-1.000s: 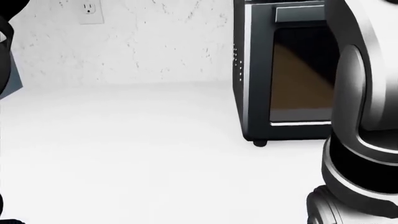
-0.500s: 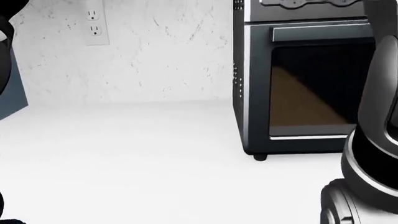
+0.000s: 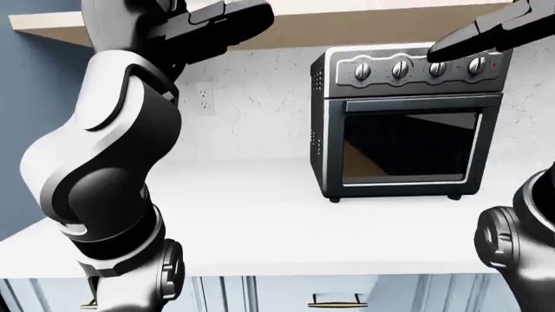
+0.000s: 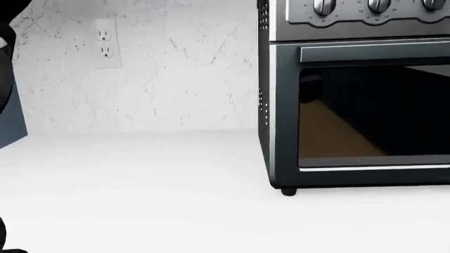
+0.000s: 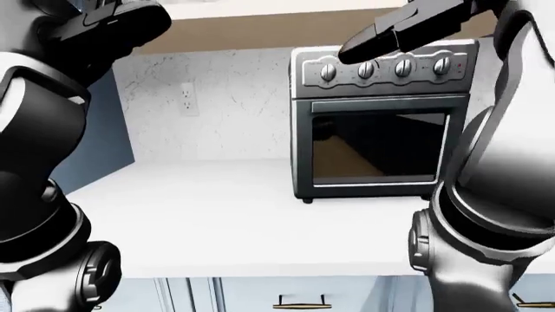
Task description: Open the toaster oven door.
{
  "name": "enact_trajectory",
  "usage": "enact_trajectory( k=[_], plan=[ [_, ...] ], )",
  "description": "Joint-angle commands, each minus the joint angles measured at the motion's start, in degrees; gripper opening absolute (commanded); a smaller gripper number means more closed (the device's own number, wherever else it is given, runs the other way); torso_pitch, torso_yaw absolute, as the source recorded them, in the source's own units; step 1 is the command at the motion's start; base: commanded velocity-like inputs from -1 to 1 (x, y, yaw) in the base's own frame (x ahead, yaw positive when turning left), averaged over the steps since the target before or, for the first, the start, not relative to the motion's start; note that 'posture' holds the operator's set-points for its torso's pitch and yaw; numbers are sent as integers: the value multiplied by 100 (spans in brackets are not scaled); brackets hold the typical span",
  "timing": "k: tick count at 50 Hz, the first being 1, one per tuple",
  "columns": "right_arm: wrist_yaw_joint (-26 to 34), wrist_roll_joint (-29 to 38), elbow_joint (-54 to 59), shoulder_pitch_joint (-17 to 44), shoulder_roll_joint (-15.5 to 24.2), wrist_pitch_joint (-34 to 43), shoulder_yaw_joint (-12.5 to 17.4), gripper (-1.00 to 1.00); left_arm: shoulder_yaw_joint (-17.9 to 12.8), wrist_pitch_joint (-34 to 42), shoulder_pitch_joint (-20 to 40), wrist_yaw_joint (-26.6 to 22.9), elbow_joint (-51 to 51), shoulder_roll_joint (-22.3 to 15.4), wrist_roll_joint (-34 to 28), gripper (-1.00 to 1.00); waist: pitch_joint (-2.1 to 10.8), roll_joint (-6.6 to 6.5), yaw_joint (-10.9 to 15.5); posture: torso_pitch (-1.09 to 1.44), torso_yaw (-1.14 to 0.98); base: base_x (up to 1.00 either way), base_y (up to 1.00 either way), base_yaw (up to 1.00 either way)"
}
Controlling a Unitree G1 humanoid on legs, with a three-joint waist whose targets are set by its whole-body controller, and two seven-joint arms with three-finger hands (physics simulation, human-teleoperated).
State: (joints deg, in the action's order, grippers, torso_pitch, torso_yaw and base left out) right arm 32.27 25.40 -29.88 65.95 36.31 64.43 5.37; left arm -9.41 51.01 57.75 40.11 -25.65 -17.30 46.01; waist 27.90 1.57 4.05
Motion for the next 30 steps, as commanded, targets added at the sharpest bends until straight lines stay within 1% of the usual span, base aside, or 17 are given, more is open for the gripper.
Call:
enact_trajectory(
  k=[1, 2, 3, 6, 10, 12, 15, 21, 25, 30],
  plan=[
    [470, 323, 50, 162, 88, 2, 13, 100, -39, -71, 152, -20, -3, -23, -34, 100, -70, 28, 0, -101, 0, 0, 0, 0],
    [730, 433, 76, 215, 237, 23, -7, 100, -27, -58, 149, -14, -26, -10, -36, 100, -67, 26, 3, -101, 0, 0, 0, 0],
    [877, 540, 90, 224, 243, -6, 0, 100, -27, -56, 146, -16, -28, -2, -42, 100, -62, 25, 1, -101, 0, 0, 0, 0],
    [1547, 951, -13, 205, 352, 88, -136, 100, -35, -33, 160, -10, -46, 10, -44, 100, -47, 20, 6, -101, 0, 0, 0, 0],
    [2477, 1485, -13, 50, 431, -24, -167, 100, -28, -23, 152, -9, -73, 26, -48, 100, -28, 11, 1, -101, 0, 0, 0, 0],
    [3040, 1783, -6, -89, 502, -132, -175, 100, 4, -42, 133, -37, -60, 44, -82, 100, -13, 14, 0, -101, 0, 0, 0, 0],
    [3697, 2251, 97, -19, 454, -364, -154, 100, 5, -7, 135, -26, -95, 72, -85, 100, 11, 13, -7, -101, 0, 0, 0, 0],
    [4870, 3095, 158, -242, 222, -871, 51, 100, -8, 17, 138, -14, -120, 87, -65, 100, 32, 6, 0, -101, 0, 0, 0, 0],
    [5423, 3477, 219, -136, 127, -1178, 196, 100, -23, 25, 143, -1, -131, 84, -44, 100, 47, 2, -5, -101, 0, 0, 0, 0],
    [5957, 3708, 230, -93, 163, -1549, 355, 100, -17, 19, 146, 18, -129, 80, -27, 100, 51, -3, 8, -101, 0, 0, 0, 0]
  ],
)
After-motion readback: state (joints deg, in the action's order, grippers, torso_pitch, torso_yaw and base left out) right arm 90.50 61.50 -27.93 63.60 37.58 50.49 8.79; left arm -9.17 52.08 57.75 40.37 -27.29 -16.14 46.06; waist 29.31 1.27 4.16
